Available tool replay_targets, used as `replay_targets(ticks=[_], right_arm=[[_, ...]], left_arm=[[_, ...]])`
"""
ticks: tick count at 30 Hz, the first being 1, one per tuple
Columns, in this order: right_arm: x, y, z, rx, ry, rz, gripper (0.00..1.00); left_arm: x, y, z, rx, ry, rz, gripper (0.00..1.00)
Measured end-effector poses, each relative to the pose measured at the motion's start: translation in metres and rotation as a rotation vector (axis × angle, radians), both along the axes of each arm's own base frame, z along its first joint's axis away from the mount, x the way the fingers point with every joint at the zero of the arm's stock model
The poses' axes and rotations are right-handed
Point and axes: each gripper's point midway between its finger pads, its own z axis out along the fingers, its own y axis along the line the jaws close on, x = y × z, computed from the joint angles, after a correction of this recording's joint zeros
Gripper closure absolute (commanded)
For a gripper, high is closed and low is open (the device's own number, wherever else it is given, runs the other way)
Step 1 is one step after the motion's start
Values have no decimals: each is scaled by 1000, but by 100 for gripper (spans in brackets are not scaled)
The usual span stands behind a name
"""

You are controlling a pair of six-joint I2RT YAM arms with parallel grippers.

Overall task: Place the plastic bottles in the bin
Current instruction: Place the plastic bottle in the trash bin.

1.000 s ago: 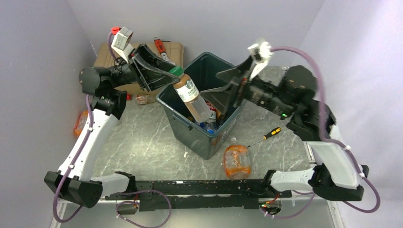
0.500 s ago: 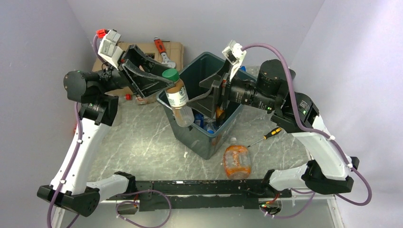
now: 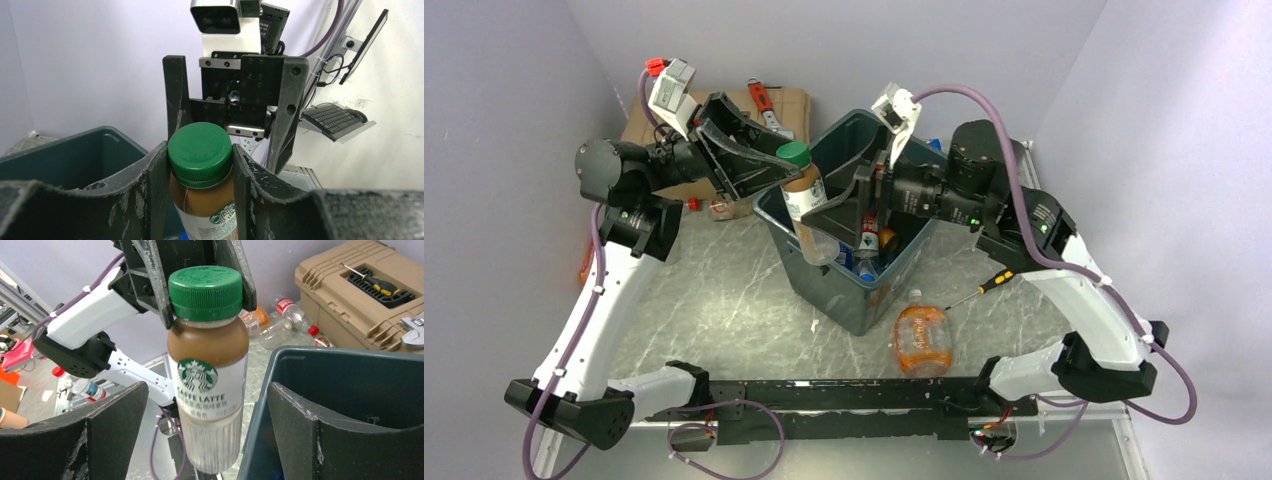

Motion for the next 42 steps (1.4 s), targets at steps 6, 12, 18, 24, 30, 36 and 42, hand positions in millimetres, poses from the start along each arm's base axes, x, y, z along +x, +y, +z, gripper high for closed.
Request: replay_targets(ticks=[6,12,18,24,30,36,42], right_arm=[[3,24,-13,-30,29,22,28],[6,37,-22,-44,39,17,55],[6,37,-23,-25,38,10,87],[8,34,-24,-16,32,-9,100],[14,-10,-21,7,-35,-164,100],[31,-92,15,160,-212,-470,100],[72,-135,3,176,-327,-806,100]], left_arm=[[-1,-6,-3,6,10,-7,100],[-2,-10,-5,8,9,-12,100],[-3,-11,-6,13,14,-16,76],[-3,-9,-6,-9,-7,-3,1],[-8,7,7,-60,-25,153,1],[-19,49,10,-146,-30,449,4],[-2,112,-27,-121,71,871,8]])
